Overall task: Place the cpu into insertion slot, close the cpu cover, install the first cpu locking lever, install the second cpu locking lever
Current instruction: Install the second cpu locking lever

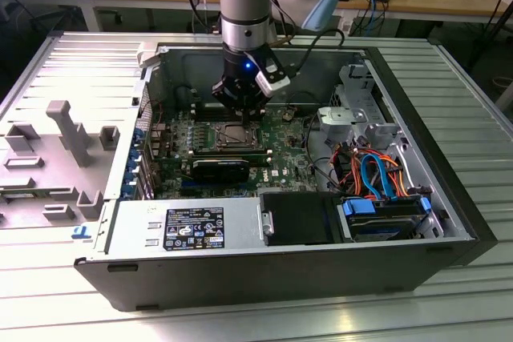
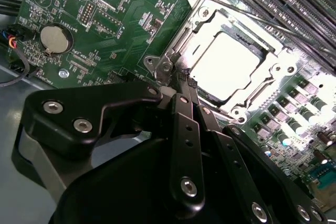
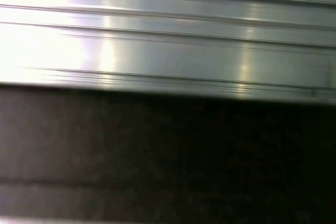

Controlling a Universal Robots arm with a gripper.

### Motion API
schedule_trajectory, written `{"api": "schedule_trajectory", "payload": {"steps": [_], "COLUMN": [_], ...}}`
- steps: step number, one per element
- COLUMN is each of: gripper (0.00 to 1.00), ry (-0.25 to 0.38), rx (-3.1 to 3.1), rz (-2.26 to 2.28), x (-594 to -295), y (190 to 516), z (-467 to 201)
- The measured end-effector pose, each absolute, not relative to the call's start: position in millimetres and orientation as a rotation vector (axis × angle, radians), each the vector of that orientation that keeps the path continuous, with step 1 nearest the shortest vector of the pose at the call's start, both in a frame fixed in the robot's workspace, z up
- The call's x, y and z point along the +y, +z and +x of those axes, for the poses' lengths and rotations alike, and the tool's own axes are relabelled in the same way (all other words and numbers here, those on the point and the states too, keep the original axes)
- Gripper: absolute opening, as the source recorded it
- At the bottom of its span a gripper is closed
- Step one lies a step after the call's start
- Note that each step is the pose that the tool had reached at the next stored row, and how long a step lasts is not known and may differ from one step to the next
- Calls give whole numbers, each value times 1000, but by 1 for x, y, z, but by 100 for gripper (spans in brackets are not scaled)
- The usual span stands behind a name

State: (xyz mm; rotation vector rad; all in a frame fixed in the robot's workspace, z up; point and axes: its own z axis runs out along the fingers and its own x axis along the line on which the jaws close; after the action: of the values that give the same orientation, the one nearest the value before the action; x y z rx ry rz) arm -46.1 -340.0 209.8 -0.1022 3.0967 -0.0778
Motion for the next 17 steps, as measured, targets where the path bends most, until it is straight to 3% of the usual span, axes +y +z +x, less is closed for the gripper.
{"api": "schedule_trajectory", "payload": {"steps": [5,13,17], "gripper": [11,11,11], "ry": [-84,-84,-85], "rx": [3100,3117,3121], "rz": [-103,-104,-104], "x": [-348,-348,-355], "y": [212,252,254], "z": [-45,-41,-40]}}
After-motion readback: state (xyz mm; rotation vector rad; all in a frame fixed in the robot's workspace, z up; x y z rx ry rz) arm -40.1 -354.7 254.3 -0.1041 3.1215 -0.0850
